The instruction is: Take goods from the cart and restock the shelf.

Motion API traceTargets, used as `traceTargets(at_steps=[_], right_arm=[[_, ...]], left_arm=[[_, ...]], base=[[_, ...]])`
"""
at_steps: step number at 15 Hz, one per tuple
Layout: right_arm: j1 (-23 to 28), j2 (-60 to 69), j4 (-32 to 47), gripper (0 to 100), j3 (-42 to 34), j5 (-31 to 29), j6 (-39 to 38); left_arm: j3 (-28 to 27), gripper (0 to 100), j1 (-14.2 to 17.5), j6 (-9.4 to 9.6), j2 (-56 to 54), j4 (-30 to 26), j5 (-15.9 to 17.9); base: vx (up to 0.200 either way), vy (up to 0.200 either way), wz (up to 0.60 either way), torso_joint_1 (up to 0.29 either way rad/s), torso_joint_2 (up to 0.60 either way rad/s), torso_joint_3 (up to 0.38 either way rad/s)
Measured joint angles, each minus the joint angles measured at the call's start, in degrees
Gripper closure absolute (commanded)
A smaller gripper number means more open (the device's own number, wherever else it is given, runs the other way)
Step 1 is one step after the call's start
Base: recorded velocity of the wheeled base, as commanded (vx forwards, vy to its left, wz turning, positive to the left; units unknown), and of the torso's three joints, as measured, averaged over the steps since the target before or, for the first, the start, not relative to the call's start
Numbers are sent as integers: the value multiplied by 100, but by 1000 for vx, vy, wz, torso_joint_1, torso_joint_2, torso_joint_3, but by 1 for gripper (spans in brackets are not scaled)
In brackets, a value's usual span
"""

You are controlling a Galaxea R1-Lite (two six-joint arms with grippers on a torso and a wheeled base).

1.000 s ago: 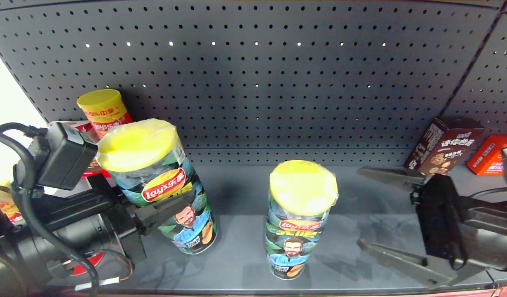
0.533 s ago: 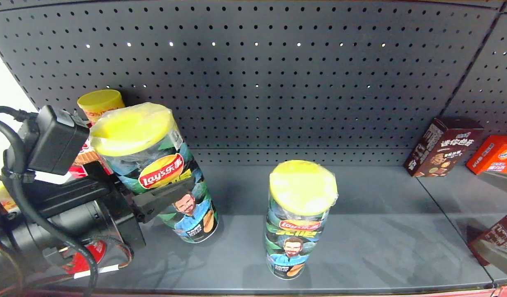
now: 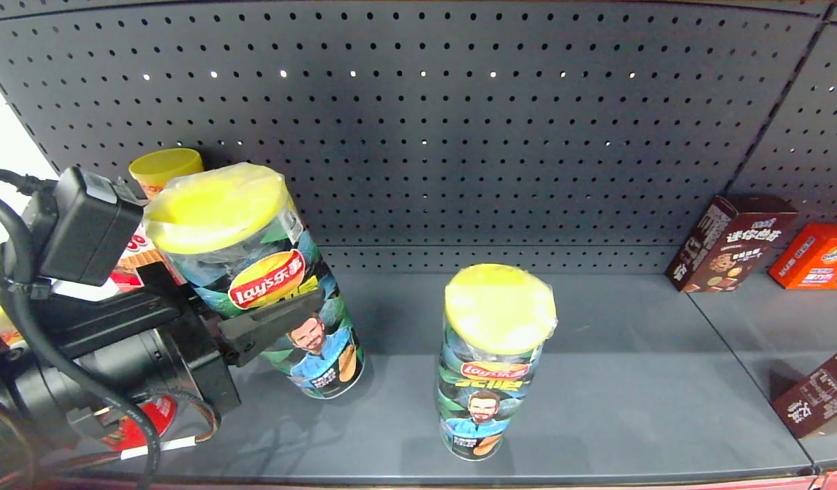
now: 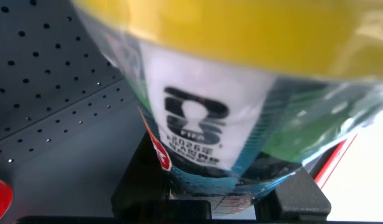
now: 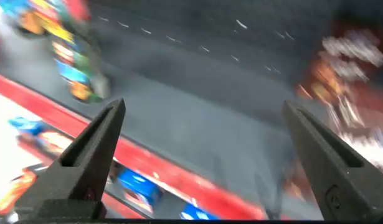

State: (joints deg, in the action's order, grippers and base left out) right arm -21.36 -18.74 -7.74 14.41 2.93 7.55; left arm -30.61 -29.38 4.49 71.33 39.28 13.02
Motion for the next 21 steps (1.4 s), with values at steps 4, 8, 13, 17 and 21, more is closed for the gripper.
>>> traceTargets(at_steps=[4,8,13,17,21], right_arm=[[352,1211,332,0,-1091,-162,-185],[430,1766,767,0,-1412,-249,-657],[441,1876,764,0,-1436,-263,-677],[444,1887,767,0,-1441,-268,-679],[441,1887,767,0,-1441,-266,-679]], left_arm=[[18,100,-6,-6,-7,-4,6],[-56,100,-16,-17,-18,7,17],[51,100,-165,-17,-27,13,17],[-15,100,-195,-77,-38,0,-38],[54,100,-112,-193,-44,-1,-9]], base=[[0,0,0,0,0,0],[0,0,0,0,0,0],[0,0,0,0,0,0],[0,0,0,0,0,0],[0,0,0,0,0,0]])
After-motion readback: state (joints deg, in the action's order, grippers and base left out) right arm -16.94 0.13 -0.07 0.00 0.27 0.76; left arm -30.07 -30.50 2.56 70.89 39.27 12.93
